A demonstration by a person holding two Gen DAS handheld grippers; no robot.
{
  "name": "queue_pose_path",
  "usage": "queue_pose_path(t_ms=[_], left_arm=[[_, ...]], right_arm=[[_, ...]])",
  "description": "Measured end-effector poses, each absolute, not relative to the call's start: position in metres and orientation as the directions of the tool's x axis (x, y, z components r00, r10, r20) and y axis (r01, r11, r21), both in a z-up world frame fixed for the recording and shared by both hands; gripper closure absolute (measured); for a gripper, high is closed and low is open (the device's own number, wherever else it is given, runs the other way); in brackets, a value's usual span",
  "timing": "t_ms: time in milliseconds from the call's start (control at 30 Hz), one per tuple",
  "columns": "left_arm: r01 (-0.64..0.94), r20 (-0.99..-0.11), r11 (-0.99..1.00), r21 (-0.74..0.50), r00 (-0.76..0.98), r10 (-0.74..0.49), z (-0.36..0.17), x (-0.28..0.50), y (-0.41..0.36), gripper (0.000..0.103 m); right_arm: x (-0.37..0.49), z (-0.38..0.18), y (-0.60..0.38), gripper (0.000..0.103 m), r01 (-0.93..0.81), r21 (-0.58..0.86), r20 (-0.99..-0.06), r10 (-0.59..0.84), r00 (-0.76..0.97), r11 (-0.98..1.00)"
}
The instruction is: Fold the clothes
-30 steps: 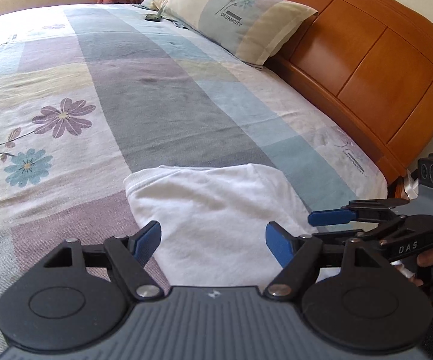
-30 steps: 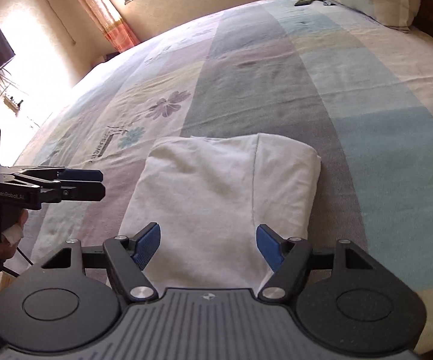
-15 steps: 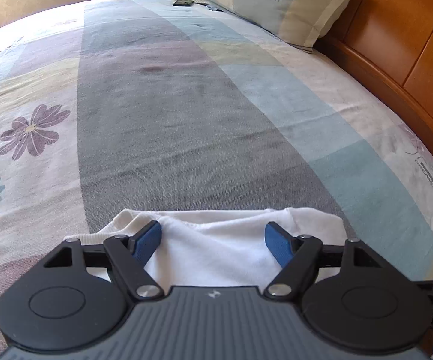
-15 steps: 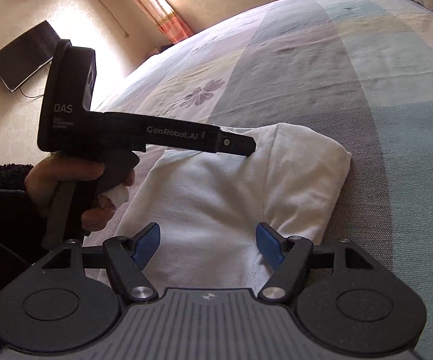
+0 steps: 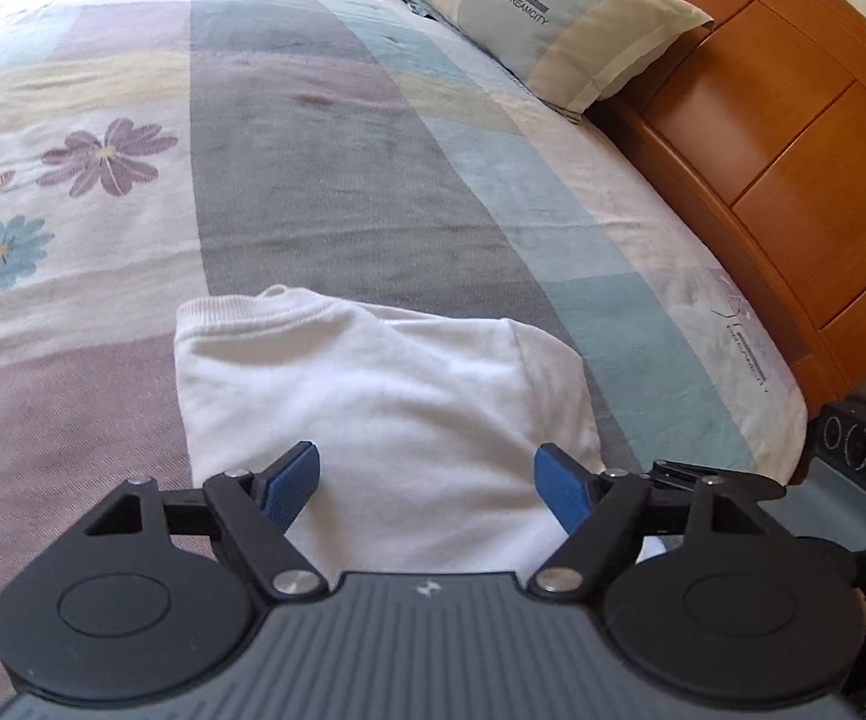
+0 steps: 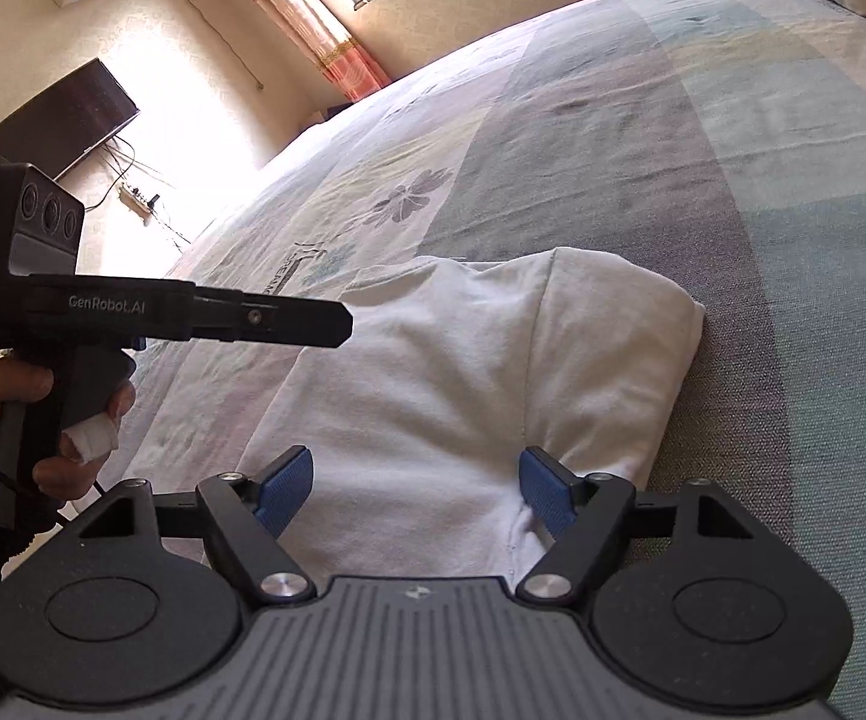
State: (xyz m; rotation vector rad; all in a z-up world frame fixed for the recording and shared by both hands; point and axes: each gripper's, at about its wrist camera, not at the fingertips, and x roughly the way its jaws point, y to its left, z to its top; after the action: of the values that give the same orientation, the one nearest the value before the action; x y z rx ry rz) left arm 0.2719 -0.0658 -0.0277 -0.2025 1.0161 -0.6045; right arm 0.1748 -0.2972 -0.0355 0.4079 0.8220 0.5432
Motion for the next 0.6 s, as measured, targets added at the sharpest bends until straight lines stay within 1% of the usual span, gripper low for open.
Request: queue_pose_path(t_ms=[100,200,267,333,433,500,600], left_arm=[[0.386,-0.726,0.828,-0.407,0.413,-0.549,-0.023,0.279,-0.066,0.024],[0.412,-0.705,0.832,-0.372,0.457,-0.542,-0.011,0.284,-0.065,0.024],[0.455,-0.665,0.818,-0.352,0.493,-0.560,0.005,0.279,-0.057,0.023],[0.460,-0.647,0.821,-0.339,0.519,-0.558,0.013,0.274,-0.044,0.020],[0.425,-0.666,0.859,-0.286,0.556,-0.497,0.013,0.264,-0.023,0.017],[0.394,-0.694,0.885,-0.247,0.565,-0.445,0.006,0.258,-0.007,0.017],[0.339,-0.725,0.911,-0.235,0.562,-0.397,-0.004,0.250,0.015,0.017]], right_arm=[[0.176,-0.033,-0.283,0.007,-0.297,0.492,-0.599,0.566,0.567,0.818],[0.178,-0.029,-0.261,0.000,-0.317,0.383,-0.656,0.497,0.568,0.868],[0.179,-0.028,-0.249,0.000,-0.305,0.325,-0.687,0.445,0.575,0.895],[0.181,-0.024,-0.241,0.000,-0.282,0.283,-0.714,0.398,0.576,0.917],[0.184,-0.011,-0.229,0.000,-0.236,0.218,-0.756,0.316,0.573,0.947],[0.188,0.000,-0.220,0.000,-0.246,0.165,-0.744,0.284,0.604,0.955],[0.202,0.007,-0.211,0.000,-0.269,0.100,-0.722,0.256,0.643,0.958]])
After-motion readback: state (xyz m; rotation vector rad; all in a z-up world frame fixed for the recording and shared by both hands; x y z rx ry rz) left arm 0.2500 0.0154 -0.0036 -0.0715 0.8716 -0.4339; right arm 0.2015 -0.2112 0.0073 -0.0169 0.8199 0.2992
